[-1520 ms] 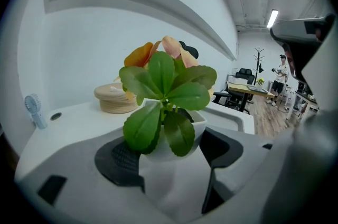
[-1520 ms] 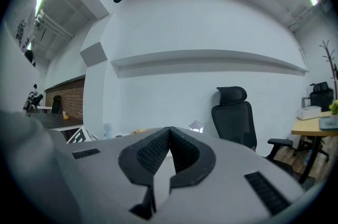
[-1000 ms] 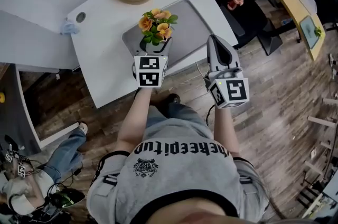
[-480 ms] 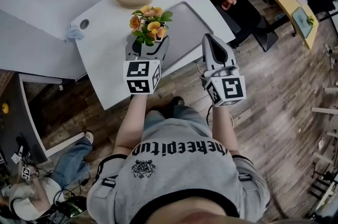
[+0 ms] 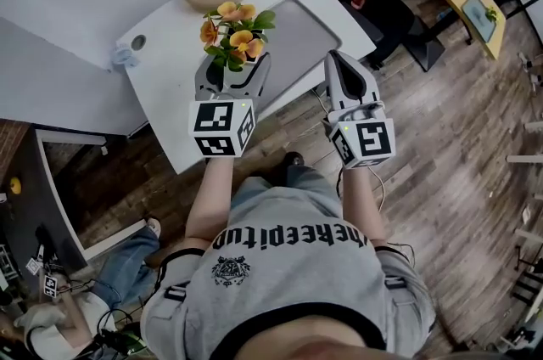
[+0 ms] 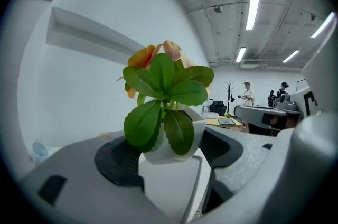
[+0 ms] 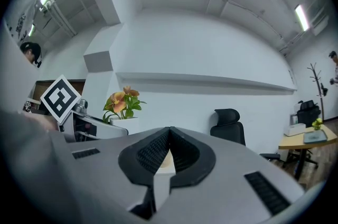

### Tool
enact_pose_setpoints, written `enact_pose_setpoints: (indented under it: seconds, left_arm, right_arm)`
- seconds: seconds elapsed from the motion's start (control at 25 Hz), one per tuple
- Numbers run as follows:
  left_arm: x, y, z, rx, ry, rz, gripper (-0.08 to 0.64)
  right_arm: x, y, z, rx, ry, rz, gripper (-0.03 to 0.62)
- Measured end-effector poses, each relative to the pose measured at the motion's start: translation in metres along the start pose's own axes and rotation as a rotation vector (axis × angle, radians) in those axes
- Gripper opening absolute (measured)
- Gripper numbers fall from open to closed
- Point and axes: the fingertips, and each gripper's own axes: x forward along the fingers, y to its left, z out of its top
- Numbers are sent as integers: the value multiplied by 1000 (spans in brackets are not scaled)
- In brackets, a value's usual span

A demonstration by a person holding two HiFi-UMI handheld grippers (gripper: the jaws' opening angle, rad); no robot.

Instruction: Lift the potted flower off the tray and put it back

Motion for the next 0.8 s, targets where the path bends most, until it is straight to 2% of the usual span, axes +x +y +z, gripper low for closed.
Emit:
enact_pose_setpoints:
  seconds: [0.36,0.8]
  left_arm:
    - [-1,1,-6,38,5,-34,342]
    - [39,3,-33,47,58,-62,342]
  right_arm:
    - [-10,12,5,-11,-6,-29,2]
    - [-21,-2,-4,-28,35,-90,2]
